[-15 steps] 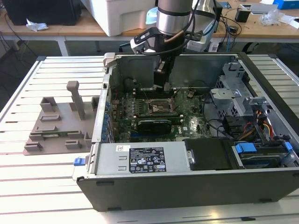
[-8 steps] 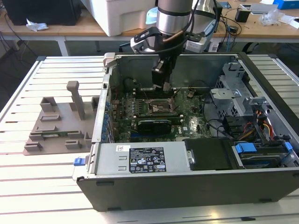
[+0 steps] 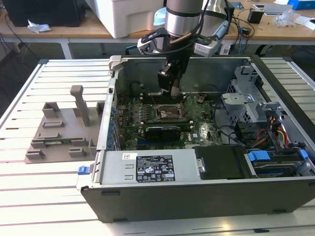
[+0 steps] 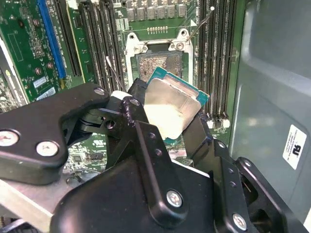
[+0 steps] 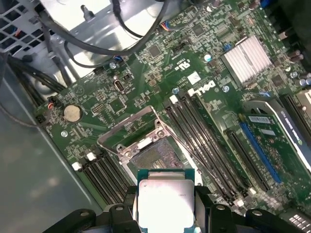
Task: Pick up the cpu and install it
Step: 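Place the cpu into insertion slot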
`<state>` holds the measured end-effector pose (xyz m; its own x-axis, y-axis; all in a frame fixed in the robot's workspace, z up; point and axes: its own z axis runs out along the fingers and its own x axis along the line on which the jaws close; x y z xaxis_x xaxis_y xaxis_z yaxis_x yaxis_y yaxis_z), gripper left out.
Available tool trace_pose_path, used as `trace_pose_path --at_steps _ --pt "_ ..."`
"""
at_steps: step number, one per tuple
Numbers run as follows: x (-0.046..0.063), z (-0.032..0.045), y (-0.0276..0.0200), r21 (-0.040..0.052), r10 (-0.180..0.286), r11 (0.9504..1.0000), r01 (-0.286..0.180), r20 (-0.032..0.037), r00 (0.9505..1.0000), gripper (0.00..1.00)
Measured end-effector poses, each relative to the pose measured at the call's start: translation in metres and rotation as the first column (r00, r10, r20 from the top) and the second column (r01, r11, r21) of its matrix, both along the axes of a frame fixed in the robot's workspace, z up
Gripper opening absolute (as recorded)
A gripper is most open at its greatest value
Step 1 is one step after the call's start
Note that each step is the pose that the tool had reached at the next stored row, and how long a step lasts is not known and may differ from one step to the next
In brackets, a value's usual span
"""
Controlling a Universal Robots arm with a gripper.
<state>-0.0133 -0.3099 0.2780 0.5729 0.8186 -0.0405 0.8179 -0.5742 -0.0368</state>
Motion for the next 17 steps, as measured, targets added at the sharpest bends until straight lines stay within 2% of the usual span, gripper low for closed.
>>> trace_pose_path --at_steps 4,9,11,13,17 --pt "0.0 0.0 0.0 -0.0023 -0.044 0.999 0.044 0.0 0.999 0.55" --pt "0.0 0.0 0.0 -0.005 -0.11 0.9939 0.11 0.0003 0.9939 0.55" --pt "0.0 0.0 0.0 -0.0063 -0.132 0.9913 0.132 0.0004 0.9913 0.55" --pt "0.0 0.0 0.0 -0.0096 -0.183 0.9831 0.183 0.0009 0.9832 0.55" --pt "0.0 0.0 0.0 -0.0097 -0.181 0.9834 0.181 0.0009 0.9834 0.55"
